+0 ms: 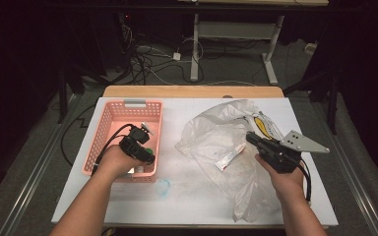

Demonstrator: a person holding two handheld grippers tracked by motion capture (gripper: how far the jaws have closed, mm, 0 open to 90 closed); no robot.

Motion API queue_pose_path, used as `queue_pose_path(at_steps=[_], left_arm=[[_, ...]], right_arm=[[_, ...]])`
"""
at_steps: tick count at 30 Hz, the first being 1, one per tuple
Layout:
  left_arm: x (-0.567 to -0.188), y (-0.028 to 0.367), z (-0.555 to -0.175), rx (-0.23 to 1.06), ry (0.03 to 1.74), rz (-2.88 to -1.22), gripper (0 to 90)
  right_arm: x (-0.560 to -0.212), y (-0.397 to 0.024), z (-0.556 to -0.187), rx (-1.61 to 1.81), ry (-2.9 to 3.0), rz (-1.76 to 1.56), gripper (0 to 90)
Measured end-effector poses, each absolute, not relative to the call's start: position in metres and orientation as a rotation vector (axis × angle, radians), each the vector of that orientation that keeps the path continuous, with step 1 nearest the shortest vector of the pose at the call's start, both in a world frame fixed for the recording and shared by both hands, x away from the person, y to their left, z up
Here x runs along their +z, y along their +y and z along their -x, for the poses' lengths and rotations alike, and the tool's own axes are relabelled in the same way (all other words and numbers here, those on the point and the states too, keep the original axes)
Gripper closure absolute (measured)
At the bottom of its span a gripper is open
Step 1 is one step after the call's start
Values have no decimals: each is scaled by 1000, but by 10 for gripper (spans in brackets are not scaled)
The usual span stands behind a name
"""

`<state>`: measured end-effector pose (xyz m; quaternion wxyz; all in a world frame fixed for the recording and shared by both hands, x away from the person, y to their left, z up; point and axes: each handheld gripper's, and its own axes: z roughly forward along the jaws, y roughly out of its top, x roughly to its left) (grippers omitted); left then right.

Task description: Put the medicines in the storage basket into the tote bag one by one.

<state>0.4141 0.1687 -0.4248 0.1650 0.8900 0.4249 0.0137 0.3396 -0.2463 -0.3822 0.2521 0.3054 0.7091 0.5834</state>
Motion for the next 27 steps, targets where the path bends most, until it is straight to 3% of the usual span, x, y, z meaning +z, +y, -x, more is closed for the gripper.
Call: queue_pose_path(at_steps=[10, 27], left_arm=[[-414, 172, -406, 130, 1206, -2486, 504], [-411, 195, -368, 227, 1223, -2262, 504]], right_arm=[[-381, -246, -339, 1588, 1929, -828, 900], [-380, -245, -337, 1591, 1926, -824, 900]])
